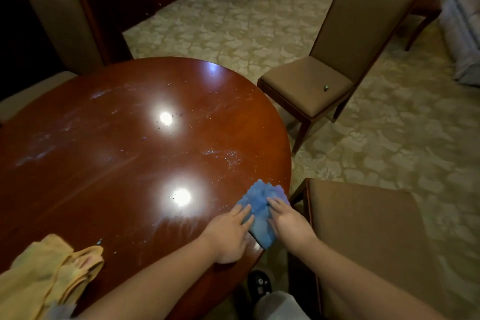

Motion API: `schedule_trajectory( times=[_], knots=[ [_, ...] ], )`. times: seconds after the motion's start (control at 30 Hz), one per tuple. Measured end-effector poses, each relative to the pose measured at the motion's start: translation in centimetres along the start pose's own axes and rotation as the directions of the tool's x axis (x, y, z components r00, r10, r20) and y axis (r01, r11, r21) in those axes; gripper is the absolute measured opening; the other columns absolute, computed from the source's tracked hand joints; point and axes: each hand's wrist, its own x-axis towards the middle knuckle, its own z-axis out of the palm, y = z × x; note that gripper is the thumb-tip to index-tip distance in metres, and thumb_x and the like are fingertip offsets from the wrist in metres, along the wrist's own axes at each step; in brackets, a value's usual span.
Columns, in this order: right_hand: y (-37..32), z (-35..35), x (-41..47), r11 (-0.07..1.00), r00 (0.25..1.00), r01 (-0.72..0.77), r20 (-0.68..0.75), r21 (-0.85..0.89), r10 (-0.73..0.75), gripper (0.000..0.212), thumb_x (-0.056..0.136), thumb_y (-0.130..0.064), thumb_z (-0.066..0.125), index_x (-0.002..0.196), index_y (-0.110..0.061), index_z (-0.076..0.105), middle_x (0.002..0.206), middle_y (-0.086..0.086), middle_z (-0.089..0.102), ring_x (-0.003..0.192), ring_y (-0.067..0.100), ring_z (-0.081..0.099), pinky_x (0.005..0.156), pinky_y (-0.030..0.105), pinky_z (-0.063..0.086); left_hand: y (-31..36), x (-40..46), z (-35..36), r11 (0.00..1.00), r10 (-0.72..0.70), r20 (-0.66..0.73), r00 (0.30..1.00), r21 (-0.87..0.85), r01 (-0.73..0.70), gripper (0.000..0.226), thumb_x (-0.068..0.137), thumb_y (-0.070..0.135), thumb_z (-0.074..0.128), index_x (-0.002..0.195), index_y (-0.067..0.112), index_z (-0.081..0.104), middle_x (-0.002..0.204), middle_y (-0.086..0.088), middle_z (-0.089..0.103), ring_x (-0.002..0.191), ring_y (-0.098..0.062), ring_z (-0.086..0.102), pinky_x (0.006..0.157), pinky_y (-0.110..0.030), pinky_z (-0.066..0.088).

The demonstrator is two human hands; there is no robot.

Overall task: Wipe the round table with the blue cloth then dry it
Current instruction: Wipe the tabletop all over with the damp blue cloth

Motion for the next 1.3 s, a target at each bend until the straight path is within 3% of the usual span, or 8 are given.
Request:
schedule_trajectory(
  times=[0.2, 0.33, 0.57, 0.7, 0.83, 0.97, 1.07, 1.3],
  knots=[
    [2.1, -0.4, 1.9, 0.976, 0.978, -0.199, -0.086, -0.088, 0.192, 0.048, 0.075, -0.029, 0.074, 0.117, -0.007, 0.066, 0.133, 0.012, 0.056, 0.135, 0.021, 0.042, 0.115, 0.031, -0.011, 0.1, 3.9, -0.8, 0.999, -0.038, -0.027, 0.999, -0.002, 0.038, 0.064, 0.099, 0.038, 0.031, 0.151, 0.006, 0.014, 0.158, -0.016, 0.007, 0.146, -0.029, 0.006, 0.117, -0.041, 0.017],
    [3.9, -0.7, 5.1, 0.991, 0.99, 0.111, -0.085, -0.072, -0.117, 0.055, 0.093, -0.006, 0.049, 0.145, 0.002, 0.031, 0.158, 0.012, 0.015, 0.147, 0.02, 0.006, 0.117, 0.026, -0.001, -1.0, 2.9, -0.7, 0.992, -0.122, -0.021, 0.992, -0.017, 0.121, 0.061, 0.098, 0.037, 0.032, 0.15, 0.008, 0.019, 0.155, -0.015, 0.016, 0.143, -0.029, 0.013, 0.114, -0.04, 0.025],
    [5.2, 1.9, 2.6, 0.991, 0.998, 0.01, 0.057, -0.135, -0.003, 0.053, 0.045, -0.018, 0.091, 0.092, 0.0, 0.075, 0.104, 0.016, 0.071, 0.116, 0.027, 0.059, 0.105, 0.037, 0.043, 0.6, 5.0, -2.3, 0.993, -0.113, -0.022, 0.993, -0.029, 0.113, 0.06, 0.1, 0.036, 0.03, 0.151, 0.007, 0.018, 0.158, -0.015, 0.009, 0.145, -0.028, 0.006, 0.116, -0.042, 0.019],
    [5.7, 1.2, 5.5, 0.991, 0.996, -0.011, -0.092, -0.133, -0.001, 0.056, 0.029, -0.008, 0.092, 0.079, 0.011, 0.072, 0.098, 0.024, 0.07, 0.11, 0.029, 0.062, 0.114, 0.034, 0.02, 0.1, 5.7, -3.0, 0.984, -0.17, -0.056, 0.984, -0.057, 0.167, 0.056, 0.101, 0.035, 0.029, 0.149, 0.007, 0.023, 0.155, -0.014, 0.018, 0.142, -0.028, 0.014, 0.114, -0.04, 0.023],
    [6.7, -1.7, 6.9, 0.898, 0.969, 0.127, -0.141, -0.422, -0.203, 0.048, 0.087, 0.001, 0.055, 0.134, 0.011, 0.045, 0.149, 0.022, 0.033, 0.142, 0.024, 0.027, 0.109, 0.021, -0.014, -1.0, 4.4, -2.7, 0.974, -0.221, -0.076, 0.972, -0.065, 0.216, 0.053, 0.1, 0.034, 0.03, 0.147, 0.01, 0.027, 0.151, -0.011, 0.025, 0.139, -0.025, 0.02, 0.112, -0.034, 0.025],
    [7.2, 1.6, 5.2, 0.862, 0.989, 0.132, 0.117, -0.49, -0.085, 0.03, 0.083, -0.016, 0.06, 0.11, -0.007, 0.071, 0.11, 0.01, 0.07, 0.117, 0.025, 0.058, 0.119, 0.038, 0.017, -0.6, 5.8, -3.3, 0.979, -0.2, -0.041, 0.979, -0.05, 0.197, 0.055, 0.101, 0.031, 0.027, 0.15, 0.008, 0.021, 0.157, -0.014, 0.014, 0.145, -0.027, 0.01, 0.118, -0.037, 0.015],
    [7.5, 1.2, 5.6, 0.873, 0.998, 0.06, 0.04, -0.484, -0.046, 0.043, 0.09, -0.017, 0.052, 0.128, 0.003, 0.056, 0.131, 0.022, 0.056, 0.133, 0.036, 0.04, 0.118, 0.043, 0.017, 0.0, 6.8, -4.3, 0.983, -0.182, -0.081, 0.98, -0.027, 0.18, 0.052, 0.102, 0.027, 0.027, 0.148, 0.003, 0.025, 0.156, -0.017, 0.018, 0.143, -0.029, 0.014, 0.118, -0.035, 0.009],
    [6.3, 0.2, 6.0, 0.996, 0.99, 0.087, -0.11, -0.026, -0.089, 0.039, 0.07, -0.045, 0.051, 0.103, -0.043, 0.071, 0.114, -0.026, 0.064, 0.107, -0.009, 0.059, 0.108, 0.019, -0.018, -1.5, 3.6, -2.2, 0.971, -0.235, -0.076, 0.969, -0.07, 0.23, 0.061, 0.095, 0.034, 0.013, 0.148, 0.007, 0.027, 0.156, -0.014, 0.02, 0.143, -0.027, 0.016, 0.116, -0.033, 0.02]
  ],
)
